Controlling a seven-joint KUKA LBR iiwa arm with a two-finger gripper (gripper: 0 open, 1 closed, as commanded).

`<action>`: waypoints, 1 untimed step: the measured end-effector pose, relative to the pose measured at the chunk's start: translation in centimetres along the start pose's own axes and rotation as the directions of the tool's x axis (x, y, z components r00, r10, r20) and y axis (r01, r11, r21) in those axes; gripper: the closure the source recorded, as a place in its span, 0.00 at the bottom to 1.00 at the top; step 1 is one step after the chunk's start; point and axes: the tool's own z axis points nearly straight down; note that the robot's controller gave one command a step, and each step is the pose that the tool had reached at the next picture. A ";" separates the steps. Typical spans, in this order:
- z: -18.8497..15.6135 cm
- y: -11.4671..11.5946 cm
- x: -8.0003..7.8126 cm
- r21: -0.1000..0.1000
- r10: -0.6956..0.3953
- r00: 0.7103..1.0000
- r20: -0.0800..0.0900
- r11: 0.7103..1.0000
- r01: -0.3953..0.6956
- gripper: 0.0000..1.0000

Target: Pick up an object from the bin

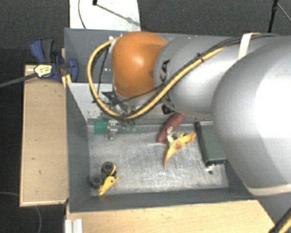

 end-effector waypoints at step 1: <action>-4.3 0.5 0.4 0.000 -0.011 1.000 -0.001 1.000 0.011 1.00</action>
Offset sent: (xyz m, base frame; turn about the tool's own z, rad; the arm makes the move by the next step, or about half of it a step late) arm -0.0042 0.0016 0.0703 0.0110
